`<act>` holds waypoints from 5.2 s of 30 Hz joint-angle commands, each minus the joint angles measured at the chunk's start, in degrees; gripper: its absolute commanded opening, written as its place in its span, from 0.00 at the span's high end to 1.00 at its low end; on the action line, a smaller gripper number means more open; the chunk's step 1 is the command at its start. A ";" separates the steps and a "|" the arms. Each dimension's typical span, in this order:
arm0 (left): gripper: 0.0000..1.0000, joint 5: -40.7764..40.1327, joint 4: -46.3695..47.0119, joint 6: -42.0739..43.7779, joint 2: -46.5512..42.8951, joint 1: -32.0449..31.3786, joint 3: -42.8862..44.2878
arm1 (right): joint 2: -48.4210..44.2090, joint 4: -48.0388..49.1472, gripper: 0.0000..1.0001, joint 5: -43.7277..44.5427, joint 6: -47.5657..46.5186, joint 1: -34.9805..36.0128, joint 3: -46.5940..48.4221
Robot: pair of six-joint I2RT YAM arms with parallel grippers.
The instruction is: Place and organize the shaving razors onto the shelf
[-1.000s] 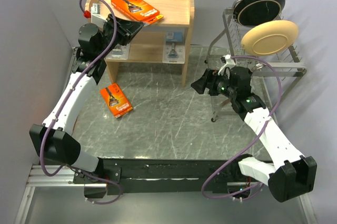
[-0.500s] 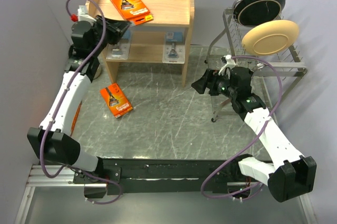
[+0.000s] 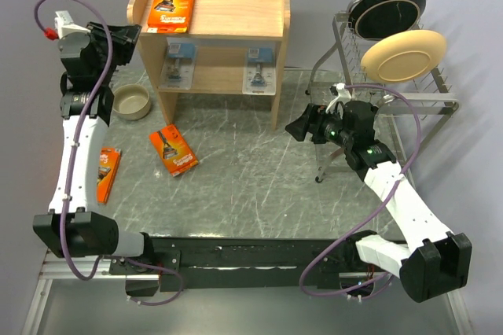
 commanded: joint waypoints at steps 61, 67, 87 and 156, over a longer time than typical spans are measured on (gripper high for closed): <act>0.99 -0.17 0.46 -9.85 1.66 1.26 3.98 | -0.58 0.07 0.13 -0.65 -2.23 -2.15 -0.38; 0.99 -1.05 0.10 -9.59 0.17 3.28 2.75 | -0.67 -0.20 0.14 -1.71 -2.68 -1.80 -0.37; 0.91 -3.94 -4.11 -16.44 2.80 2.58 3.19 | -0.23 -0.64 0.14 -1.71 -2.94 -1.54 0.59; 0.08 5.54 -12.99 8.44 -18.99 10.40 -48.04 | 51.26 21.51 0.37 -8.57 30.63 30.89 23.27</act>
